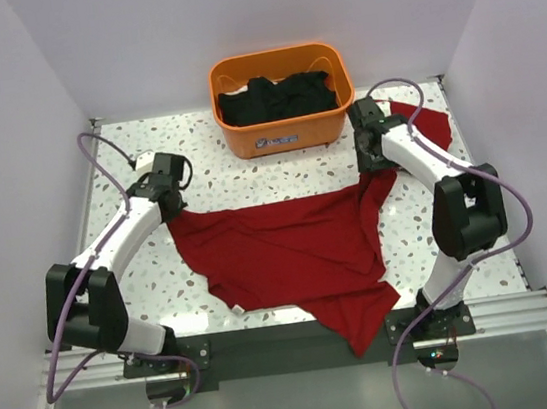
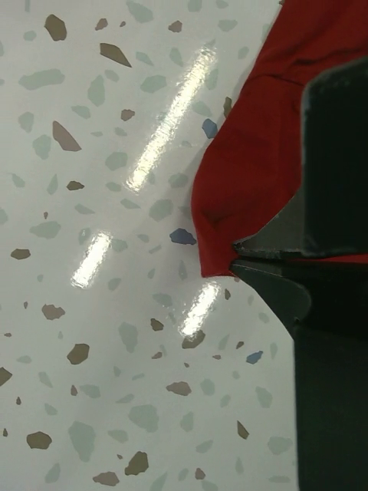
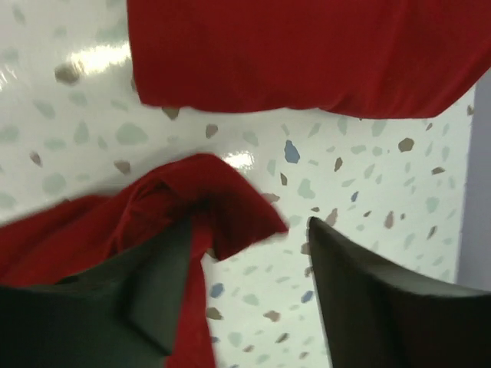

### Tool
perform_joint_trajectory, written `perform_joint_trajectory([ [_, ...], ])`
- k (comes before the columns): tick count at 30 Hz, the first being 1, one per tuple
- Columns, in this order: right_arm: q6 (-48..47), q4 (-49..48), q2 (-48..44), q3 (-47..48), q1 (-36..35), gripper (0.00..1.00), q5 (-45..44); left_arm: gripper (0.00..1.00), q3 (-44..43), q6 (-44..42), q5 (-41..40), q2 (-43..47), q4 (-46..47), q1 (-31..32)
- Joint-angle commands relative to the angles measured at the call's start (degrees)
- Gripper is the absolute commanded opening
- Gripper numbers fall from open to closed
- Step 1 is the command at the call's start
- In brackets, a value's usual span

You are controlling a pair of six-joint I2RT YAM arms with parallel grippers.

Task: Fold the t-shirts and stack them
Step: Flatten the tshirt out

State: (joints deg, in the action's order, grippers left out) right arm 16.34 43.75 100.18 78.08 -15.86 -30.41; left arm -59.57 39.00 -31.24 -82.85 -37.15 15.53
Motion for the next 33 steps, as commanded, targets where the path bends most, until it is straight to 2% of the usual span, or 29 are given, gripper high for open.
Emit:
perform_joint_trajectory([
  [1,0.8,0.8,-1.7,5.8,0.7,0.74,0.7,0.0,-1.5,0.6,2.8,-1.0,6.4,-1.9],
  [2,1.1,1.7,-2.6,4.8,0.7,0.77,2.3,0.0,-1.3,0.5,3.0,-1.3,6.6,-2.1],
  [3,1.7,2.0,-5.9,3.6,0.7,0.86,3.7,0.0,-1.0,0.5,3.0,-1.3,6.6,-2.1],
  [5,2.8,3.3,-11.4,-1.6,0.5,0.93,7.0,0.0,0.2,0.3,3.4,-0.8,7.0,-2.1],
  [6,3.1,3.9,-14.1,-3.4,0.6,0.99,11.9,0.0,0.9,-0.2,3.5,-0.6,7.3,-2.1],
  [7,3.6,4.3,-20.7,-7.0,0.3,0.99,14.7,0.0,1.6,-0.2,3.7,-0.3,7.4,-2.1],
  [10,5.0,5.6,-30.4,-13.9,-2.4,0.99,24.4,0.0,5.5,0.1,5.7,1.0,8.2,-2.1],
  [14,10.8,12.7,-32.2,-20.1,-17.5,0.98,23.5,0.0,9.1,0.4,9.1,3.9,9.8,-2.1],
  [17,17.3,13.4,-31.7,-26.0,-23.5,0.97,22.3,0.0,11.2,0.5,9.5,5.9,10.3,-2.1],
  [20,20.0,12.2,-30.8,-30.5,-26.2,0.91,21.6,0.0,12.5,0.5,9.5,7.2,9.9,-2.1],
  [21,20.0,11.2,-29.9,-31.5,-26.6,0.86,21.8,0.0,12.6,0.5,9.6,7.3,9.8,-2.1],
  [23,18.9,7.9,-28.5,-33.3,-27.6,0.8,22.6,0.0,13.2,0.6,9.6,8.0,9.6,-2.1],
  [24,18.5,6.6,-27.4,-33.6,-27.9,0.73,23.2,0.0,13.3,0.6,9.6,8.3,9.5,-2.1],
  [26,17.2,3.4,-26.5,-34.6,-28.5,0.65,23.6,0.0,13.7,0.7,9.4,8.9,9.1,-2.1],
  [27,17.0,2.8,-26.0,-34.7,-28.5,0.56,23.1,0.0,13.8,0.7,9.4,9.1,9.0,-2.1],
  [30,16.6,2.1,-23.0,-34.8,-28.5,0.5,21.0,0.0,14.0,1.0,8.7,10.1,8.3,-2.1],
  [33,17.2,2.1,-21.3,-34.8,-28.5,0.49,20.1,0.0,14.2,1.1,8.7,10.7,8.0,-2.1],
])
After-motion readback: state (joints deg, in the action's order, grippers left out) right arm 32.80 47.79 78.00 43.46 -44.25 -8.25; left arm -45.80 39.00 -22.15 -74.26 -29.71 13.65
